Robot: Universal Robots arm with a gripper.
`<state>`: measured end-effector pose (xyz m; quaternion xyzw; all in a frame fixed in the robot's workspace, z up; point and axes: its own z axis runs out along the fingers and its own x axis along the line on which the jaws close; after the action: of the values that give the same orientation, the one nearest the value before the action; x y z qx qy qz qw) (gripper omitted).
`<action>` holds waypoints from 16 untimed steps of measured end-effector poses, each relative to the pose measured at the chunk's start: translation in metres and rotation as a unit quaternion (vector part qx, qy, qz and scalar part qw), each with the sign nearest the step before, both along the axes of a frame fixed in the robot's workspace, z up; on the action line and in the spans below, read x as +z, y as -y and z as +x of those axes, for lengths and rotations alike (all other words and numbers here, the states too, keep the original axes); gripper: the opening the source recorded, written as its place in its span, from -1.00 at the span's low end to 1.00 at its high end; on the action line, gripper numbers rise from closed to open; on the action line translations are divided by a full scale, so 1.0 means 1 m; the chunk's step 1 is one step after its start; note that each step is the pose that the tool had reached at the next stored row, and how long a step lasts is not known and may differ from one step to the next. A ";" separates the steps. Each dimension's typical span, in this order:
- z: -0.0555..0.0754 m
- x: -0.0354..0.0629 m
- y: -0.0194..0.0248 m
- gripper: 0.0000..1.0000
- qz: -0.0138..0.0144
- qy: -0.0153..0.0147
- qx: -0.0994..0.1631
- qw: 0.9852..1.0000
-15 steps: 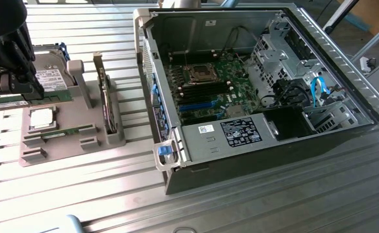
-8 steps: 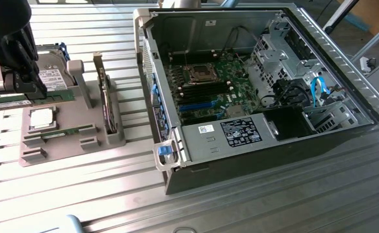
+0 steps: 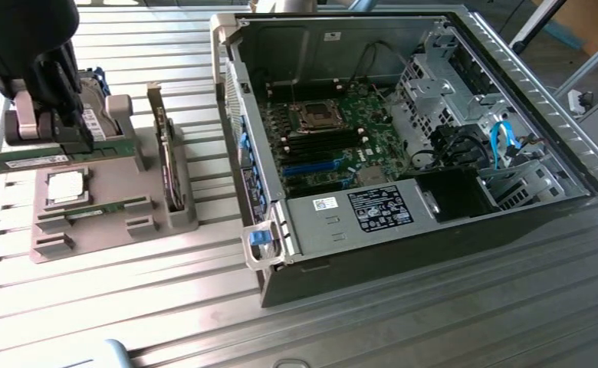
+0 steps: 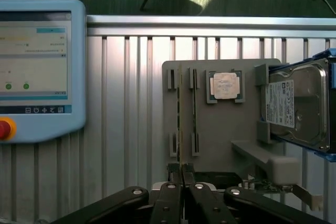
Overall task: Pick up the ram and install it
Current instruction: 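Pick up the ram and move it above insertion slot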
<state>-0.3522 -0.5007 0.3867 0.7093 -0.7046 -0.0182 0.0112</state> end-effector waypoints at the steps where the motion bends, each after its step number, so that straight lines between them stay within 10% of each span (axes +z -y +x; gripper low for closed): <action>1: 0.003 0.0001 0.0000 -0.76 0.000 0.000 0.000 1.000; 16: 0.039 0.0022 0.0000 -0.76 0.000 -0.003 0.000 1.000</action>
<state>-0.3135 -0.5007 0.3888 0.7092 -0.7046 -0.0205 0.0136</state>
